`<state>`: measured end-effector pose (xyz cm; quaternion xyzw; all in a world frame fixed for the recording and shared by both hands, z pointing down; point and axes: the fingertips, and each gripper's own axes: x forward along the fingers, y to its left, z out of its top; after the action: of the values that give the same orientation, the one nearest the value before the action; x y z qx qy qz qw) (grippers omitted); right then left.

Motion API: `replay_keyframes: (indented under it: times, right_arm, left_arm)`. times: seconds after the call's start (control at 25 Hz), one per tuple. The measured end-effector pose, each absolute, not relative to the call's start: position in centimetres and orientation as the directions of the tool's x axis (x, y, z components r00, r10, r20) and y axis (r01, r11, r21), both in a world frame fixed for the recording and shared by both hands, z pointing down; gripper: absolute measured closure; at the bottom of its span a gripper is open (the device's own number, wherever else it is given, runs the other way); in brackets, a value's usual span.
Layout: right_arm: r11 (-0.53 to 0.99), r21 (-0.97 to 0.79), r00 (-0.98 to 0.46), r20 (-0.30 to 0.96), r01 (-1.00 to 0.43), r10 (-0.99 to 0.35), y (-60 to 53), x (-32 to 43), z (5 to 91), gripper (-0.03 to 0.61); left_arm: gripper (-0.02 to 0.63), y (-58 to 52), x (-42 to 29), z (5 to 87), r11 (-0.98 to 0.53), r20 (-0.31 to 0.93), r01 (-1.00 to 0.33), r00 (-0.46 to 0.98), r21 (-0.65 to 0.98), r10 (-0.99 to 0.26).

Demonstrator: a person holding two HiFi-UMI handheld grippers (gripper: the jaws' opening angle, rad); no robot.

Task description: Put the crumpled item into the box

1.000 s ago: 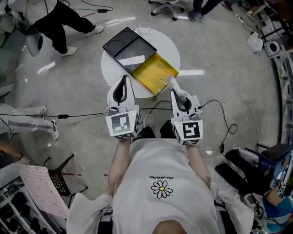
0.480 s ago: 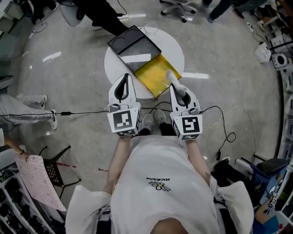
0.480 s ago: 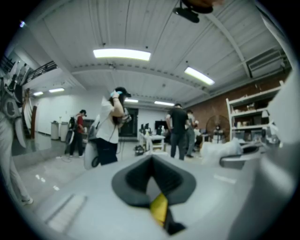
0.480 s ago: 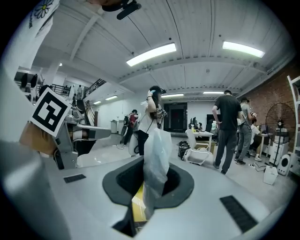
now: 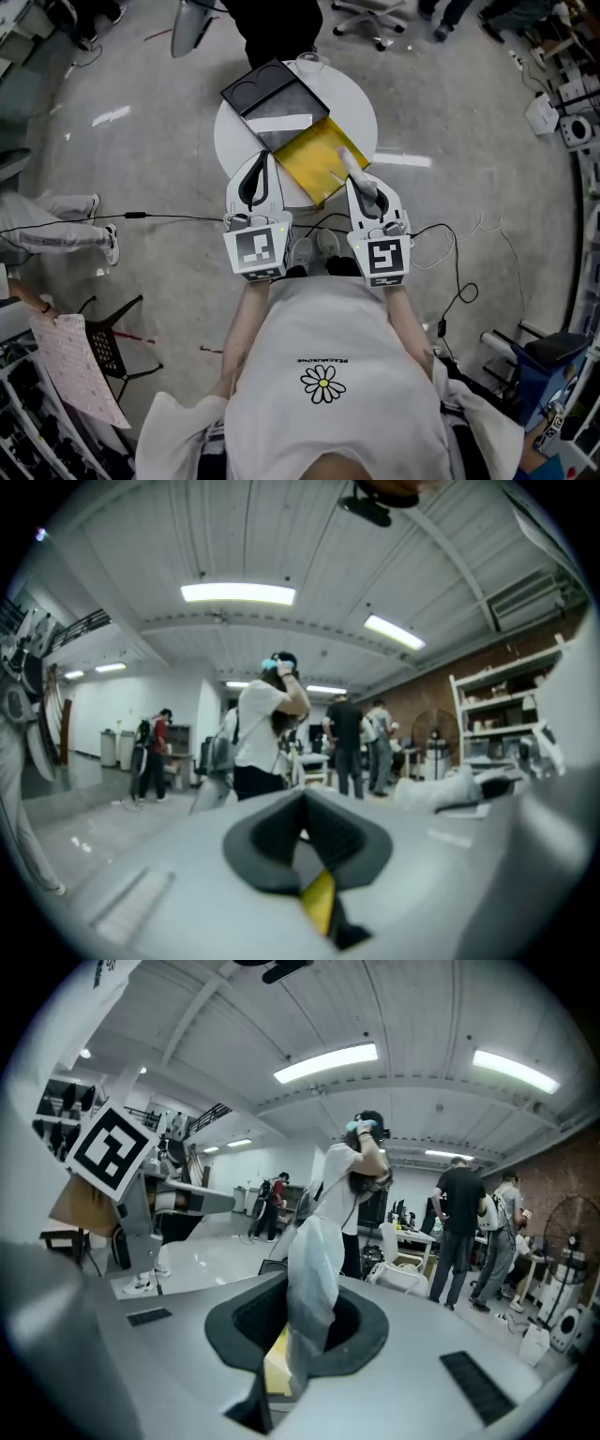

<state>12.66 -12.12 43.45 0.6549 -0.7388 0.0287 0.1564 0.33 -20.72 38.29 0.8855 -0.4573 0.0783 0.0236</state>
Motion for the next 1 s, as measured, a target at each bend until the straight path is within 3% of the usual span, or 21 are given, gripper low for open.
replay_keyframes:
  times: [0.24,0.52,0.76,1.0]
  right_arm:
    - [0.325,0.386,-0.129,0.453,-0.864,-0.882,-13.1,11.6,47.0,0.534]
    - [0.584,0.59,-0.161,0.613,-0.558,-0.774,-15.9,10.3,53.1,0.534]
    - [0.722,0.621,-0.15,0.718,-0.306,-0.68,-19.2,10.1,59.4,0.534]
    - [0.804,0.563,-0.065,0.81,-0.192,-0.583,-21.7,11.9,65.2,0.532]
  left_arm:
    - [0.614,-21.2,-0.7,38.6,-0.55,0.122,-0.835,0.544,-0.024,-0.83]
    - [0.614,-20.8,-3.1,39.2,-0.476,0.118,-0.879,0.471,-0.012,-0.874]
    - [0.614,-20.1,-5.4,40.1,-0.428,0.159,-0.903,0.418,-0.037,-0.894]
    - [0.614,-19.7,-6.6,40.2,-0.392,0.173,-0.919,0.38,-0.043,-0.909]
